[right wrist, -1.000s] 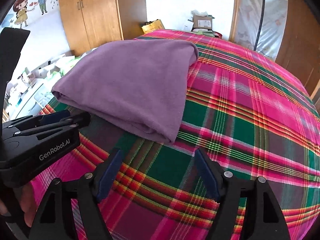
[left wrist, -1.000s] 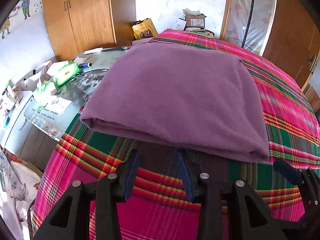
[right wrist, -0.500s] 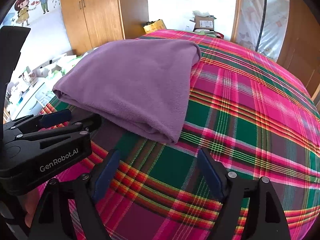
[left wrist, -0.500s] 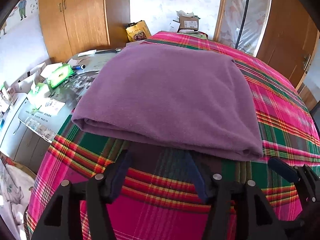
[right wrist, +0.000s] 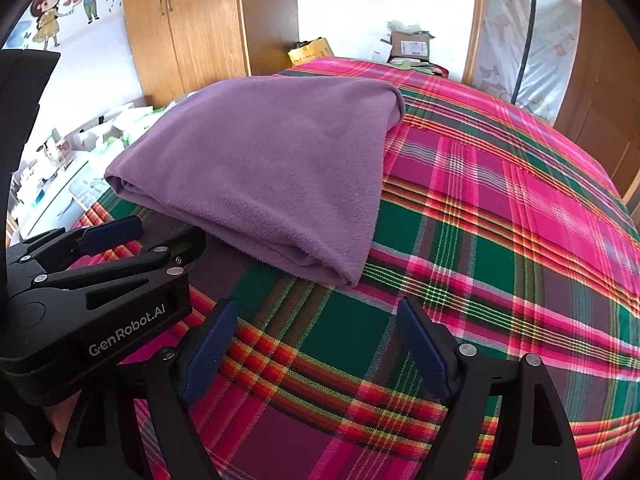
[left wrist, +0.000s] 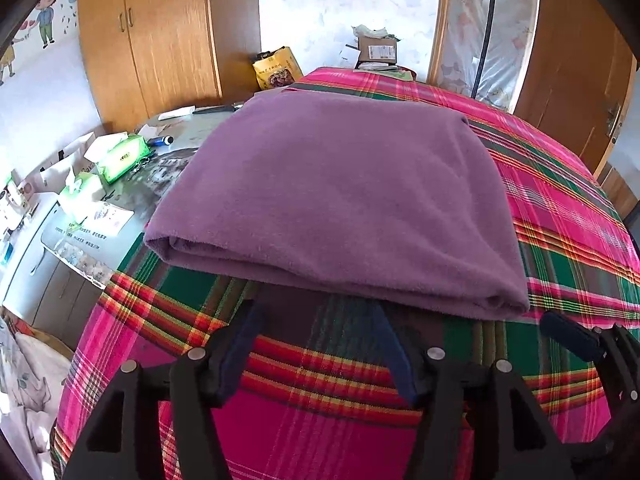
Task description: Fold clothes
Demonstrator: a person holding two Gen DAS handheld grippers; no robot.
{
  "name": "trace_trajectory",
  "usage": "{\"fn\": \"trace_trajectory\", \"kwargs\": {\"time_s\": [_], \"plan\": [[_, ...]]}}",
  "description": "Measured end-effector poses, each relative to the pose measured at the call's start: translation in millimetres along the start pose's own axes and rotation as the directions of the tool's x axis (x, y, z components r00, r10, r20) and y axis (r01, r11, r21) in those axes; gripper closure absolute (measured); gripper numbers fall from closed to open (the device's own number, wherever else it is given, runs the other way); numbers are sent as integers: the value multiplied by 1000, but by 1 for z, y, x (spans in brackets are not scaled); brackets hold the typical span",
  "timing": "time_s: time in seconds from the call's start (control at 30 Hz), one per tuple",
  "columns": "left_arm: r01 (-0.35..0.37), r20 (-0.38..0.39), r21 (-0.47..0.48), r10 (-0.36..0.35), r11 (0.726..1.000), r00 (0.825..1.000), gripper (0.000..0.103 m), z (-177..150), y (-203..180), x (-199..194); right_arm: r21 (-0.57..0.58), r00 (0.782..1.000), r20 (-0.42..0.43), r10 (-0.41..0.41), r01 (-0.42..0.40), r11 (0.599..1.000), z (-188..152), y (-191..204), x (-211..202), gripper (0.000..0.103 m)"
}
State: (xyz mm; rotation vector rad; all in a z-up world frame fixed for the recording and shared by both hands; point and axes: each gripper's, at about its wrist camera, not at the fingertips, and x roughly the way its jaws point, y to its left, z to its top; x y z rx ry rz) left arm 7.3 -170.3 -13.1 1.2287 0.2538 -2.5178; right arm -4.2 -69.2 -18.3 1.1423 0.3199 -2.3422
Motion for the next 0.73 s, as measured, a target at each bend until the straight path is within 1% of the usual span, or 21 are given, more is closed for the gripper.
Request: {"fn": "trace_trajectory", "kwargs": {"time_s": [0.73], "plan": [[0, 8, 6, 0, 1000, 1000, 43, 0, 1, 1, -9, 1000, -4, -5, 5, 1000, 1, 0, 0, 18]]}}
